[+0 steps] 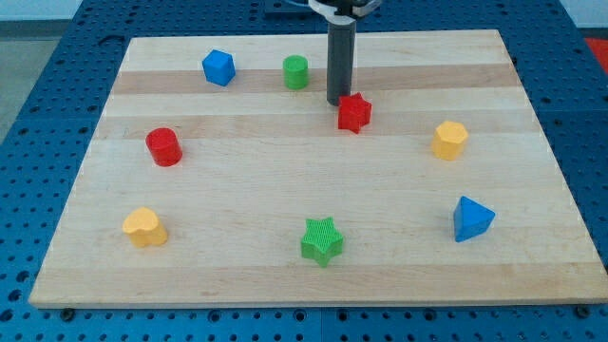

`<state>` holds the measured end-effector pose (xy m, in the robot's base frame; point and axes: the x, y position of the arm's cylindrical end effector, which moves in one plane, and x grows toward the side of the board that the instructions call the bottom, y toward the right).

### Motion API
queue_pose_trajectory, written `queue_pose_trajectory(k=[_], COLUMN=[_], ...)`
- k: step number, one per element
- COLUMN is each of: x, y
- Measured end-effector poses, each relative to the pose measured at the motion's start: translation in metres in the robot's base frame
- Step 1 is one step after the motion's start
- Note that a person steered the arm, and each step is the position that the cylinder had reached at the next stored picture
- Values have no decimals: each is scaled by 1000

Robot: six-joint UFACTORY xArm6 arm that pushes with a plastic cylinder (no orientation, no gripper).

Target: Move the red star towards the yellow hexagon

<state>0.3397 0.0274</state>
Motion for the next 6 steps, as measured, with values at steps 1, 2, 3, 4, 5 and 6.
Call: queue_pose_trajectory(k=[1, 2, 3, 4, 5, 6], x=[0, 0, 0, 0, 2, 13], y=[-10, -24, -38, -54, -63, -3])
